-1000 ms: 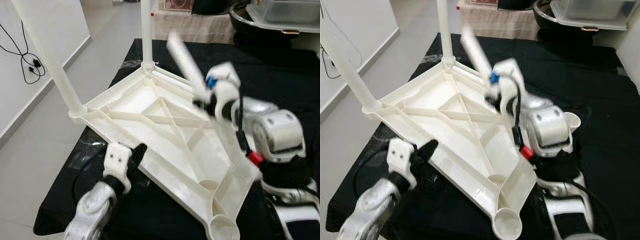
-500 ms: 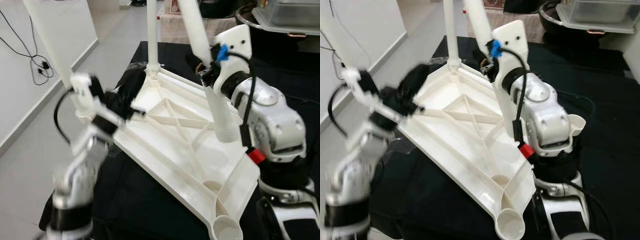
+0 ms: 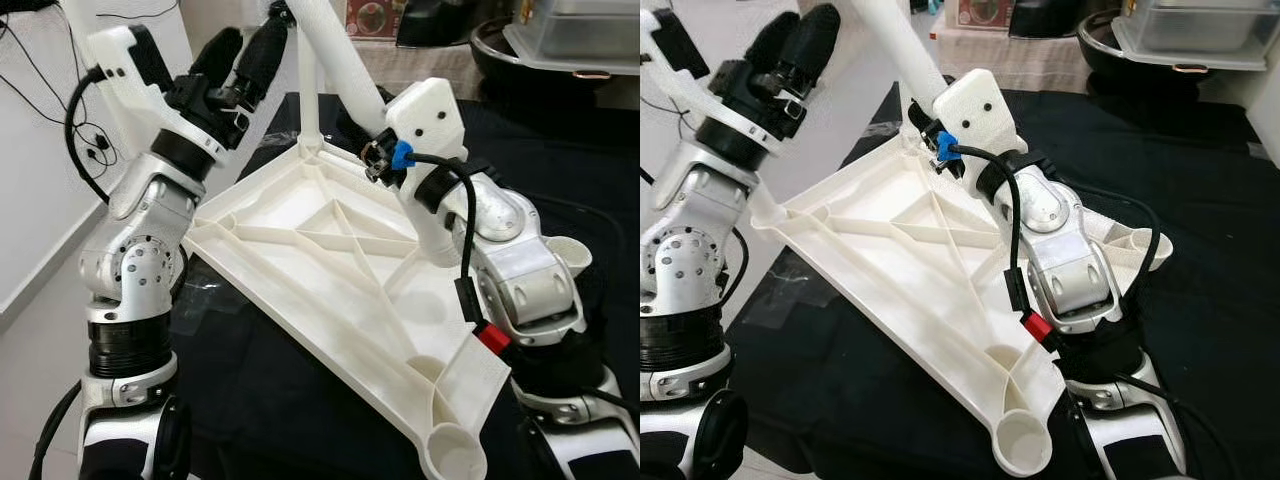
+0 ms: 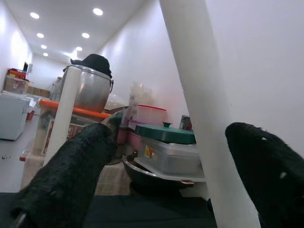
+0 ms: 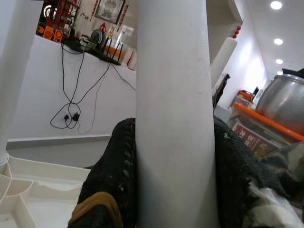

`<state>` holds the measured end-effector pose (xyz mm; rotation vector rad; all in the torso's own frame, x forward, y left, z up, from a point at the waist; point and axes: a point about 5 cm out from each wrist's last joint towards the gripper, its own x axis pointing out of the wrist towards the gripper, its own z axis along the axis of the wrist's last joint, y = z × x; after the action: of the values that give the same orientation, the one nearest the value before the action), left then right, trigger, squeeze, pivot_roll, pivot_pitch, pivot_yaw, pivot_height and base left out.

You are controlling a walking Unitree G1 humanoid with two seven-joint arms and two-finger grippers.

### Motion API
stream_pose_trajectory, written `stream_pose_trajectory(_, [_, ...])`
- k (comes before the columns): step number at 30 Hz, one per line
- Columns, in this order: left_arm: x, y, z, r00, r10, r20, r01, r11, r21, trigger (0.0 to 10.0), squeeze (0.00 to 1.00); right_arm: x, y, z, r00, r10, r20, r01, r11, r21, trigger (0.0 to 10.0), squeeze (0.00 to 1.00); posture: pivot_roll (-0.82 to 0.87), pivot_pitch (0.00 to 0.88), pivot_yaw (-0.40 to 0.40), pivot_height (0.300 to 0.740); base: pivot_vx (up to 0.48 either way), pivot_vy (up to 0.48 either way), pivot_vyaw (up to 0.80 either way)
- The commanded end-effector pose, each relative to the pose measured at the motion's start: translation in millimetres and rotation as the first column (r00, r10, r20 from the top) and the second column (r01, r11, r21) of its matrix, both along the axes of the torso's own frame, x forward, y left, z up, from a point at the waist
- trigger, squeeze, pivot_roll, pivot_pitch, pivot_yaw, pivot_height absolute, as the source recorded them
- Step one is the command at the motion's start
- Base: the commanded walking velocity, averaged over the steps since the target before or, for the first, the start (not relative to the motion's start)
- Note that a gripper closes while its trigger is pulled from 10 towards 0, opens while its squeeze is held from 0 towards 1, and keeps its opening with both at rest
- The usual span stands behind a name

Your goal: Building children table

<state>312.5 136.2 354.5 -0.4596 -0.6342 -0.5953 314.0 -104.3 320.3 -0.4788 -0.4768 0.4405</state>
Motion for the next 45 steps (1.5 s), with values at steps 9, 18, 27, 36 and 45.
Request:
stream_pose_trajectory(9, [-2.9, -17.1, 4, 0.987, -0.158, -0.017, 0.158, 0.988, 0.0, 10.0, 0.0, -11.8, 20.3, -5, 0.992, 0.111, 0.065, -0.106, 0.992, -0.074, 10.0, 0.0, -0.08, 0.071, 0.069, 0.74, 0.0, 0.0, 0.0])
stream_pose_trajectory(18, [-0.4, -20.2, 8, 0.986, -0.164, -0.002, 0.164, 0.986, 0.013, 0.0, 0.0, -15.4, 29.2, -12, 0.984, 0.163, 0.074, -0.153, 0.98, -0.127, 10.0, 0.0, -0.08, 0.077, 0.071, 0.74, 0.0, 0.0, 0.0])
stream_pose_trajectory(27, [-2.4, -17.1, 11, 0.988, -0.148, 0.03, 0.147, 0.989, 0.034, 0.0, 0.0, -13.3, 27.9, -15, 0.986, 0.151, 0.067, -0.141, 0.981, -0.133, 10.0, 0.0, -0.07, 0.085, 0.068, 0.74, 0.0, 0.0, 0.0])
stream_pose_trajectory(36, [-7.0, -20.8, 16, 0.985, -0.155, 0.075, 0.148, 0.985, 0.09, 0.0, 0.0, -3.9, 23.7, -29, 0.995, 0.097, -0.014, -0.098, 0.979, -0.181, 10.0, 1.0, -0.07, 0.084, 0.064, 0.74, 0.0, 0.0, 0.0])
stream_pose_trajectory(45, [-10.0, -29.8, 16, 0.98, -0.18, 0.087, 0.169, 0.978, 0.121, 0.0, 0.0, 4.4, 22.5, -46, 0.997, 0.035, -0.076, -0.053, 0.968, -0.246, 10.0, 1.0, -0.07, 0.086, 0.062, 0.74, 0.0, 0.0, 0.0])
